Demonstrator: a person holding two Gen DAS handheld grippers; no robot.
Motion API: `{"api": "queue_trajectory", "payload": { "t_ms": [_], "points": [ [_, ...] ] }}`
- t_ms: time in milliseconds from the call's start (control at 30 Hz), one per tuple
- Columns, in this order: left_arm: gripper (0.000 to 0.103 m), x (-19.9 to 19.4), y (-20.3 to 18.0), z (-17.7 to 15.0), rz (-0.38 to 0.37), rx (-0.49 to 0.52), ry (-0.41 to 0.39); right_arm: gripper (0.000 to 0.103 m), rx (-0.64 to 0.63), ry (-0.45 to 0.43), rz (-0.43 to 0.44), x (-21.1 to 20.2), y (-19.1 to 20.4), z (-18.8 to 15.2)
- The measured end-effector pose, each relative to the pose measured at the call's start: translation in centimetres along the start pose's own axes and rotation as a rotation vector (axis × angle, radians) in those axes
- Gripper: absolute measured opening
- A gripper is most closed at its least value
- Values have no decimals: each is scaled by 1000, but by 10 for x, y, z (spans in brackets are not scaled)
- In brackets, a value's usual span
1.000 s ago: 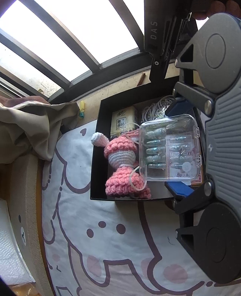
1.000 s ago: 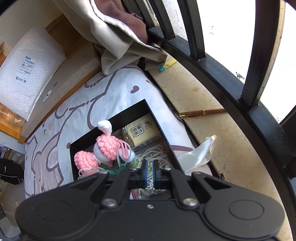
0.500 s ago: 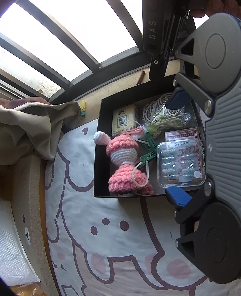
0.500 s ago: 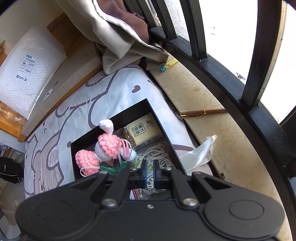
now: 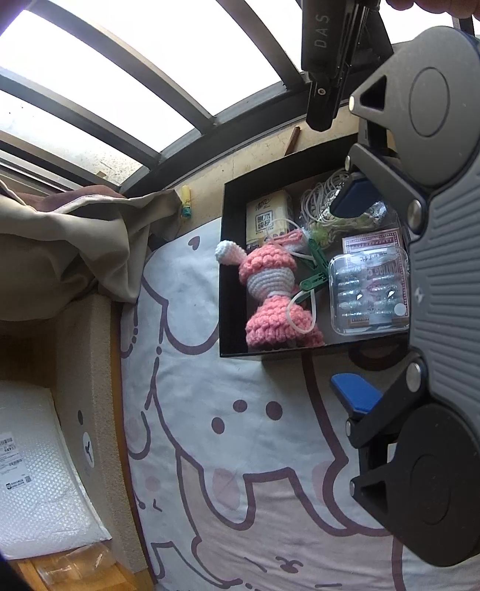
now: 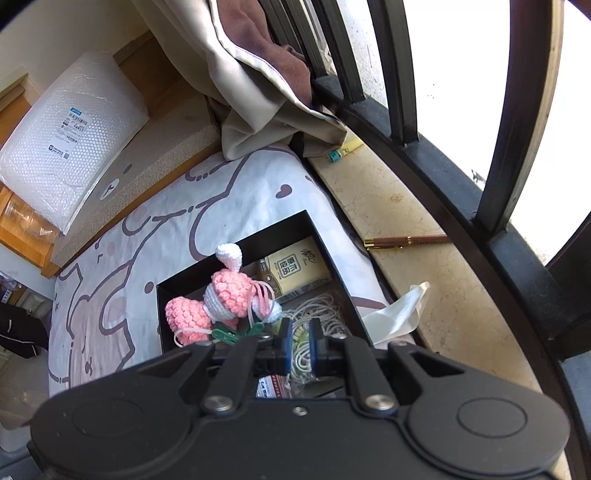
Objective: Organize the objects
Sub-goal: 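Open the right tool to release the green clip onto the crochet doll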
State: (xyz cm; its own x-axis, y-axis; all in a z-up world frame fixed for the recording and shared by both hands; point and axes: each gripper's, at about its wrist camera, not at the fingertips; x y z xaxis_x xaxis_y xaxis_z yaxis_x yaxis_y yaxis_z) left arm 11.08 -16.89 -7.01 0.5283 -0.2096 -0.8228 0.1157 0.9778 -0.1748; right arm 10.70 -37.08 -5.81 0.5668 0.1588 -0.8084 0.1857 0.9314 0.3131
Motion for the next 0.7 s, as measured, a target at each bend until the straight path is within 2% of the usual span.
{"api": "queue_trajectory", "payload": {
  "t_ms": [300,700],
  "points": [
    [94,-33,14,0,20,-10,-48,22,-76,-77,3,-41,8,-14],
    [95,-78,13,-14,30,70,-95,33,-155,-148,-20,-85,16,-38]
  ]
}}
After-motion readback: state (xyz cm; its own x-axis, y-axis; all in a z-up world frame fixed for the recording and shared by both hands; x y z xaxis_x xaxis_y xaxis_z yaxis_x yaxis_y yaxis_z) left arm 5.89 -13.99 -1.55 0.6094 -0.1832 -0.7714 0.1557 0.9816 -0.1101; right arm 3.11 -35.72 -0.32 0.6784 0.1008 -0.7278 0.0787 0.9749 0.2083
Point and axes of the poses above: each gripper's, at about its wrist camera, not at the fingertips, and x roughly the way its jaws point, y to its left, z to its top, and after that the axes turned 3 degrees about -y, right-handed
